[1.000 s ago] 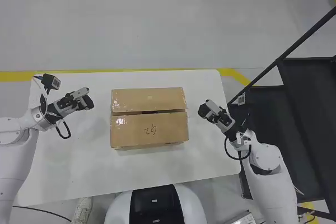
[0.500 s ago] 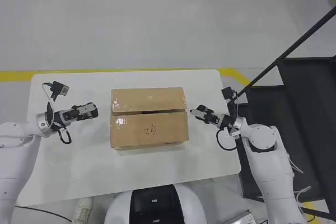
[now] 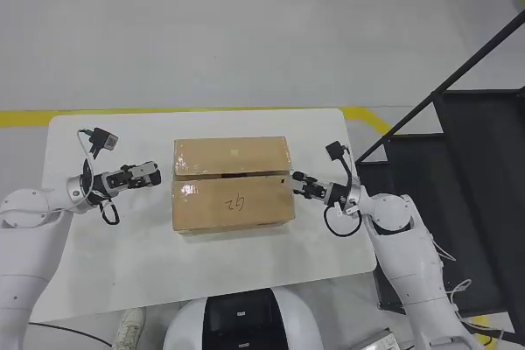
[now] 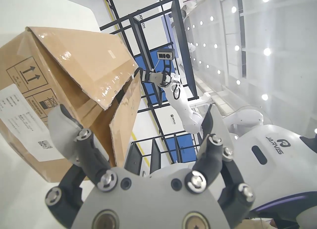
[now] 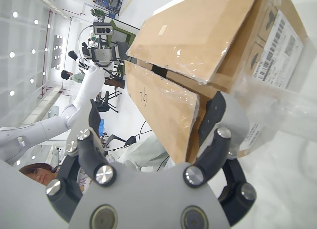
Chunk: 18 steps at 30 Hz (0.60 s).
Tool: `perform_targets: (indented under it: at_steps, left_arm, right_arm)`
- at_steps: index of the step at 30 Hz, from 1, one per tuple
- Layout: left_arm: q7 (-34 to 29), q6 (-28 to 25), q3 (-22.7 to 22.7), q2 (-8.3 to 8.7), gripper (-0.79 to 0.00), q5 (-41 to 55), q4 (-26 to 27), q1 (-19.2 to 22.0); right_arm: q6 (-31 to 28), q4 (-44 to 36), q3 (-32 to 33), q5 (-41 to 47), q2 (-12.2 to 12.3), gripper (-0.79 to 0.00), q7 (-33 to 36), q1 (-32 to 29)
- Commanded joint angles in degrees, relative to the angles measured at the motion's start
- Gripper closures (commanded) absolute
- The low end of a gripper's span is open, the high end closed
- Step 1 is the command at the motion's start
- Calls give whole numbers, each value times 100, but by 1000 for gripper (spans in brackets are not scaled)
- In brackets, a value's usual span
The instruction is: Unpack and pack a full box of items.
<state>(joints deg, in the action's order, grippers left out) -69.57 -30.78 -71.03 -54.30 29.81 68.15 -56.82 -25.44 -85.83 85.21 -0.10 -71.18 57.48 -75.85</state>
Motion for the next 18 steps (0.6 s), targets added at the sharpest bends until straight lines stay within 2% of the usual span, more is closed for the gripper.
perform_targets:
  at_steps: [1,10,14,18]
  left_arm:
    - [3,33,20,-5,-785,-27,-13,7]
    - [19,167,181,-58,-785,-10,-89,67]
    - [-38,257,289,-106,-785,217,-163,131]
    - [27,274,452,-190,-785,446,-355,272]
  right_arm:
    - [-7,-85,33,296,23,-785,177,-53]
    - [105,-543,235,1727,150,-785,1230,-364]
    - [129,-737,229,1805,211,-785,1647,-534]
    - [127,-908,217,1751,260,-785,1790,-719]
